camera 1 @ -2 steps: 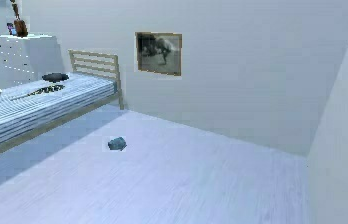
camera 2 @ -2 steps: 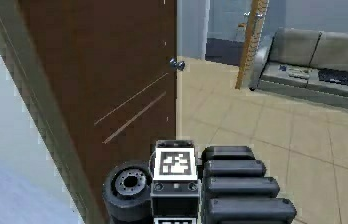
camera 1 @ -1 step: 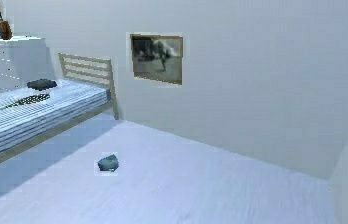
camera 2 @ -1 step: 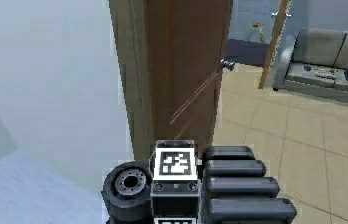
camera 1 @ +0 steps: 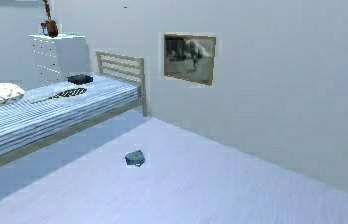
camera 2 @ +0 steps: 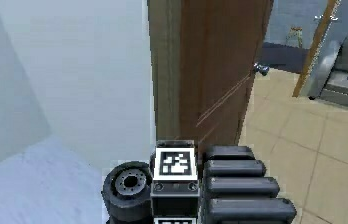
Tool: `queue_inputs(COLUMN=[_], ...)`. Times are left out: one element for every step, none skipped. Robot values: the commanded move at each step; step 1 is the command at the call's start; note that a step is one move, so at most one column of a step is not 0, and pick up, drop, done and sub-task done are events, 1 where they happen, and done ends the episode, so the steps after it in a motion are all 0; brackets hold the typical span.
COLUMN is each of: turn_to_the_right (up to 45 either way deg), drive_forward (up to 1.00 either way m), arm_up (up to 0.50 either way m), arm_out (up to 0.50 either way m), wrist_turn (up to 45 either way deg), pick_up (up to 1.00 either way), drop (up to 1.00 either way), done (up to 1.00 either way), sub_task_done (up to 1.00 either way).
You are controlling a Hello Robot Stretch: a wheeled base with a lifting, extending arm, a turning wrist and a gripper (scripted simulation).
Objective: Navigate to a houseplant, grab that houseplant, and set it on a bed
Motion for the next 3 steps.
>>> queue_inputs(turn_to_the_right=[0.0,-45.0,-33.0], drive_forward=[0.35,0.0,0.0], arm_up=[0.0,0.0,0.0], arm_out=[0.0,0.0,0.0], wrist_turn=[0.0,0.0,0.0], pick_up=[0.0,0.0,0.0], drop=[0.0,0.0,0.0], done=[0.0,0.0,0.0], sub_task_done=[0.0,0.0,0.0])
